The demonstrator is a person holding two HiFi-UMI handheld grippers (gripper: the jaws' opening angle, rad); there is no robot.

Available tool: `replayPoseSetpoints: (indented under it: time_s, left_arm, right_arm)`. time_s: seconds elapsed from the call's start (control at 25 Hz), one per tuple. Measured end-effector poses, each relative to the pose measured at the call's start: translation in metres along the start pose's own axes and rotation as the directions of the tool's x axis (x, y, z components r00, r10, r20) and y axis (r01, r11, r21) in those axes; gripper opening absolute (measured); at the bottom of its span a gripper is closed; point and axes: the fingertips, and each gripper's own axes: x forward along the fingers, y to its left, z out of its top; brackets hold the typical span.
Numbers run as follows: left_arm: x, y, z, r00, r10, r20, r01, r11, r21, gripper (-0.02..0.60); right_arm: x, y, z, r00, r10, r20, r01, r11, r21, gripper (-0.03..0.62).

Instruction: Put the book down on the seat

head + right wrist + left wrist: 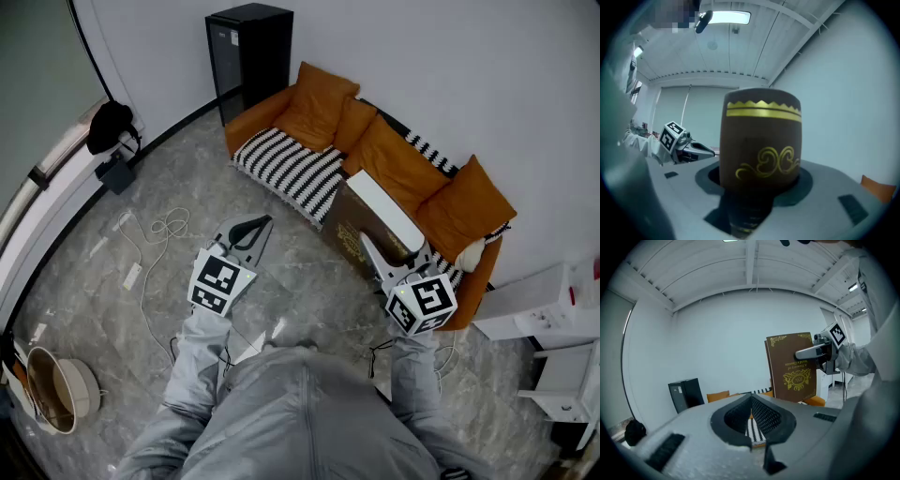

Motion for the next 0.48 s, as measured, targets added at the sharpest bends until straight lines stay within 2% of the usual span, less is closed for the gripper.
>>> replayPoseSetpoints:
  time_s: [0.2,0.48]
  left_arm:
    - [0.01,-0.001,0.004,1.0,-0.001,0.013,0.001,1.0,0.005,0.026]
    - [0.022,-0.014,0.01,1.0,0.002,0.013,-0.002,1.0,-0.003,0.026]
  right_arm:
    - [-0.001,-0.01,0.003,1.0,-0.002,0.02,0.002,1.0,-0.001,0.245]
    - [-0.01,-0.02,0.002,0.997,0.059,0.046,-0.061,0.997,0.041,0.247]
